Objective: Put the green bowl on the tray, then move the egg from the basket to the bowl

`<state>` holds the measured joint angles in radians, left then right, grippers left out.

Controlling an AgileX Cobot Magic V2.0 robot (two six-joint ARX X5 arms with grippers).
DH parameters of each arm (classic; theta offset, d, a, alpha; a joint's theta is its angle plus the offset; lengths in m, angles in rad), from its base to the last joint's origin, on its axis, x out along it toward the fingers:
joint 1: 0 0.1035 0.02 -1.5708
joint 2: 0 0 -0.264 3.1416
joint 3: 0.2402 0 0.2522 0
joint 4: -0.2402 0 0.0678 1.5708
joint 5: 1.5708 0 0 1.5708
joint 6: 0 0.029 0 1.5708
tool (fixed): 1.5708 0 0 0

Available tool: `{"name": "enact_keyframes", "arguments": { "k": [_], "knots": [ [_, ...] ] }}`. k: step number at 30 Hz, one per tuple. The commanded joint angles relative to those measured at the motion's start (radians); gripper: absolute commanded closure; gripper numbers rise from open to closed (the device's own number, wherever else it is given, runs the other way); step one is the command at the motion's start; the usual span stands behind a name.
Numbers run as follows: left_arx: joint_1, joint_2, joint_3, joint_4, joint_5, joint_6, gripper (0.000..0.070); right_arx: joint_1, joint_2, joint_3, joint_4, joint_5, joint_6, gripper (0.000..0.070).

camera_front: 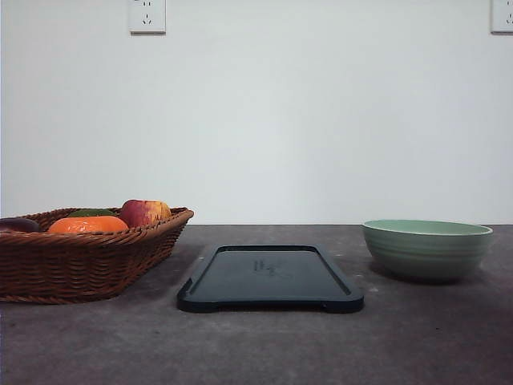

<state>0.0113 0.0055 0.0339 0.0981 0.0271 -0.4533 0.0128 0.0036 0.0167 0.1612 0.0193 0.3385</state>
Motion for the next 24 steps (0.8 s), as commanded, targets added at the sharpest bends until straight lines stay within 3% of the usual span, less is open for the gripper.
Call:
{"name": "enact_keyframes", "arguments": {
  "k": [1,11,19,24],
  "knots": [
    [0.002,0.002,0.018,0.008,-0.006,0.051,0.0700,0.000,0.002,0.014,-0.002,0.001,0.009,0.0694],
    [0.002,0.199,0.241,-0.077,-0.004,0.123,0.0700,0.000,0.178,0.189,-0.073,-0.011,-0.067,0.0694],
    [0.002,0.505,0.444,-0.133,0.105,0.136,0.0700,0.000,0.484,0.389,-0.153,-0.113,-0.129,0.0694],
    [0.000,0.688,0.594,-0.247,0.128,0.230,0.0700,0.000,0.681,0.525,-0.243,-0.171,-0.174,0.0694]
  ]
}}
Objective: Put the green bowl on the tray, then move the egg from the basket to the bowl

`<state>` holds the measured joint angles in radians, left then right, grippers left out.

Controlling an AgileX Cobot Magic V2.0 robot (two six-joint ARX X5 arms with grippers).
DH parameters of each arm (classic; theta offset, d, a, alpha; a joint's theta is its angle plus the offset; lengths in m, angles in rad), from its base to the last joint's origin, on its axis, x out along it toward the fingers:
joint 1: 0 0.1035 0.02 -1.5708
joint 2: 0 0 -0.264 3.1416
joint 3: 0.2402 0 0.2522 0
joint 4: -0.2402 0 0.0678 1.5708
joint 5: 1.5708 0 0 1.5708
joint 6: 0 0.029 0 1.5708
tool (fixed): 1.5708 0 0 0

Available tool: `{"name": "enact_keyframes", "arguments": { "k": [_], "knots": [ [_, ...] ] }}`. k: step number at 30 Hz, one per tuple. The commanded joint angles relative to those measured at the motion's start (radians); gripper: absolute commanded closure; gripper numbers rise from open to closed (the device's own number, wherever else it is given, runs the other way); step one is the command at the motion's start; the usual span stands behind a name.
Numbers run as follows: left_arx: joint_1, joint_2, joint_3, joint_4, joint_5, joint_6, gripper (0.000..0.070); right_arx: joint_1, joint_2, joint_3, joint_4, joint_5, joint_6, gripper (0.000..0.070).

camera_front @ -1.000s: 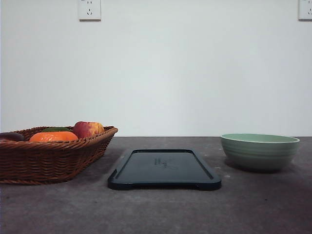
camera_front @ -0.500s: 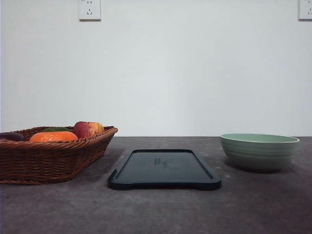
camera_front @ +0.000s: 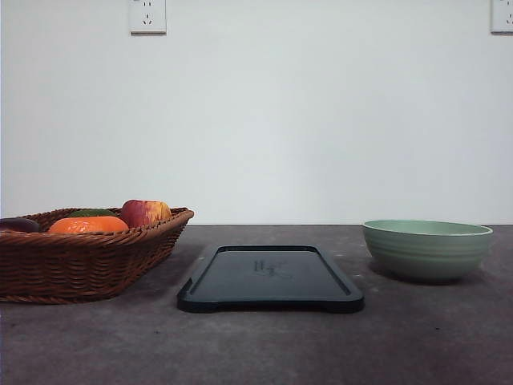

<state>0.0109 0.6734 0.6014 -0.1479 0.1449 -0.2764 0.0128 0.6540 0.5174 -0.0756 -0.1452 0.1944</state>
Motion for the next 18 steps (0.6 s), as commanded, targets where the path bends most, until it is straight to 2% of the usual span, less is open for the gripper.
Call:
{"name": "enact_keyframes", "arguments": {
  "k": [1,10,18],
  "knots": [
    [0.001,0.057,0.058,-0.028,0.017,0.070,0.0700,0.000,0.065,0.049,-0.025,-0.016,-0.034,0.0694],
    [0.000,0.324,0.293,-0.294,0.036,0.137,0.0700,0.000,0.361,0.264,-0.216,-0.042,-0.054,0.0694],
    [0.000,0.474,0.413,-0.457,0.049,0.193,0.0700,0.004,0.494,0.377,-0.316,-0.043,-0.057,0.0694]
  ]
}}
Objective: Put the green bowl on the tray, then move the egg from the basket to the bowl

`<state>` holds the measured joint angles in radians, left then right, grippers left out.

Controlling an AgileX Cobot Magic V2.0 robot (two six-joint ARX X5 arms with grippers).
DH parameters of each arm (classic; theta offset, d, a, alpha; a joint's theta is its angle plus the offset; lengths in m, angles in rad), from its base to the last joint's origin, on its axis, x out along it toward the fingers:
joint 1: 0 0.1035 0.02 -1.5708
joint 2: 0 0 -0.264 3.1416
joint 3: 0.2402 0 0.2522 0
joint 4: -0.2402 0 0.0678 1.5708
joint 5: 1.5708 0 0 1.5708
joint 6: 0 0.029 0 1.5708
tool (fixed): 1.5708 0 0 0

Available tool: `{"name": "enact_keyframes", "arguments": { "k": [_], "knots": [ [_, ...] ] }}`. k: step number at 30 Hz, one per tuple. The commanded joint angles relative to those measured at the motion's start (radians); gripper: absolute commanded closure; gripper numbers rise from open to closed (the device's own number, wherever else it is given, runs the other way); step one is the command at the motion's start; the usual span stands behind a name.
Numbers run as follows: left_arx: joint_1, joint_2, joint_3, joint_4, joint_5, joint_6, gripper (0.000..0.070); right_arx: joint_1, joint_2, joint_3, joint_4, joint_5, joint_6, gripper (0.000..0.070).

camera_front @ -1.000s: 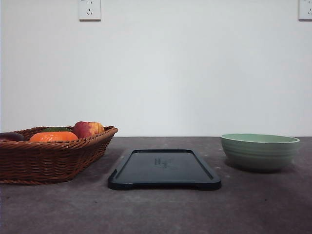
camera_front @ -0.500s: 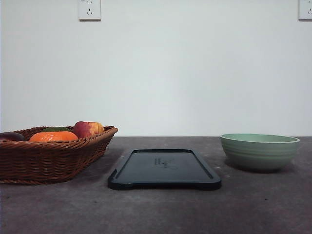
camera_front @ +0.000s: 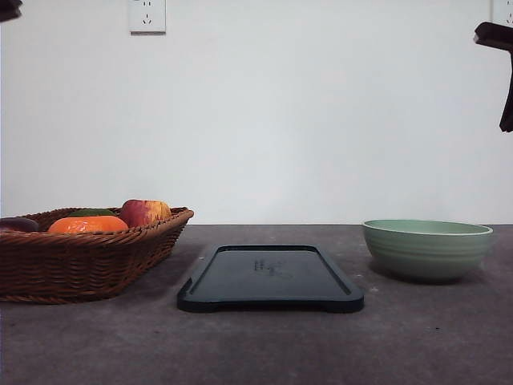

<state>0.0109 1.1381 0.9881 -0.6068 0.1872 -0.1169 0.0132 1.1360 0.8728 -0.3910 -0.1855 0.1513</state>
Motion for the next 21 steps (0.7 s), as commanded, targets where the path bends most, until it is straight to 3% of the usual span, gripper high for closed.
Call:
{"name": "enact_keyframes", "arguments": {
  "k": [1,5,8,10,14,21],
  "knots": [
    [-0.001,0.016,0.030,0.000,0.007,0.036,0.0700,0.003,0.015,0.024,-0.003,-0.003,-0.014,0.0694],
    [-0.001,0.019,0.031,0.006,0.015,0.045,0.0692,0.003,0.016,0.024,-0.002,-0.002,-0.041,0.0680],
    [-0.002,0.019,0.031,0.003,0.025,0.061,0.0426,0.003,0.016,0.024,-0.018,-0.001,-0.047,0.0510],
    [-0.003,0.019,0.031,-0.002,0.025,0.061,0.0353,0.003,0.016,0.025,-0.033,0.000,-0.047,0.0468],
    [-0.006,0.019,0.031,-0.003,0.025,0.056,0.0350,0.003,0.017,0.035,-0.087,0.001,-0.024,0.0469],
    [-0.006,0.019,0.031,-0.004,0.025,0.045,0.0350,0.001,0.136,0.210,-0.363,0.002,-0.038,0.0468]
  ]
}}
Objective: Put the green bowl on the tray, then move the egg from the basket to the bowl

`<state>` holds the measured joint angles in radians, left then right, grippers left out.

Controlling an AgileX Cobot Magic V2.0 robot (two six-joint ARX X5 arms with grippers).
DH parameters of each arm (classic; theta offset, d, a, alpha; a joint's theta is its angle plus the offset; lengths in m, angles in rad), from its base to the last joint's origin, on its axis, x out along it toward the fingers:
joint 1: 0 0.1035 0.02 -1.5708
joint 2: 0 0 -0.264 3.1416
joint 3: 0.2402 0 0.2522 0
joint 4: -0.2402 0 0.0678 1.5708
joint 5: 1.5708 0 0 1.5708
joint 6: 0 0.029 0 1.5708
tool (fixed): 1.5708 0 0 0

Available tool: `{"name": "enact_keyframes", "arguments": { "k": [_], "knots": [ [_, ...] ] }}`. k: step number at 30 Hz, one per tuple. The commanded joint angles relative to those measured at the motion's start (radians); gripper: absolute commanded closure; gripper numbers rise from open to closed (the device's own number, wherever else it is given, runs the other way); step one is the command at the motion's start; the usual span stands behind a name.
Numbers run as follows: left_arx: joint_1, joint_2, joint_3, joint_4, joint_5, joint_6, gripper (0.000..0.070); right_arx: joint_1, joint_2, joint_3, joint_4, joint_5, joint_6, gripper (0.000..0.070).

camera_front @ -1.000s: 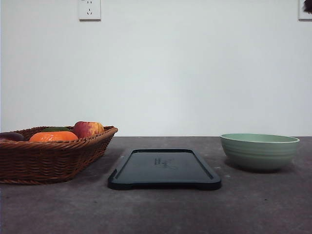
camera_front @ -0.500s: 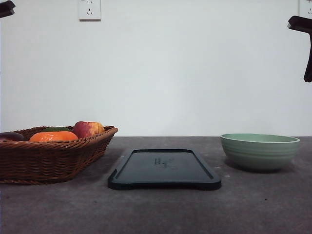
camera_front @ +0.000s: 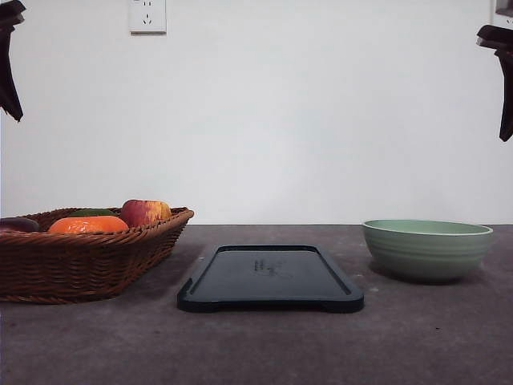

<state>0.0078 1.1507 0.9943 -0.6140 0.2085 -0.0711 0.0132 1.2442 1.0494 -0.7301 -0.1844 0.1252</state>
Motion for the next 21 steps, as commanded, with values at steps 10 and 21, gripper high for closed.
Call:
{"name": "enact_keyframes", "arguments": {
  "k": [10,21],
  "knots": [
    [-0.003,0.006,0.025,0.001,0.003,-0.043,0.0350,0.002,0.293,0.305,-0.202,0.001,-0.090,0.0402],
    [-0.003,0.006,0.025,0.008,0.003,-0.050,0.0350,0.011,0.510,0.357,-0.159,0.001,-0.112,0.0421]
  ]
}}
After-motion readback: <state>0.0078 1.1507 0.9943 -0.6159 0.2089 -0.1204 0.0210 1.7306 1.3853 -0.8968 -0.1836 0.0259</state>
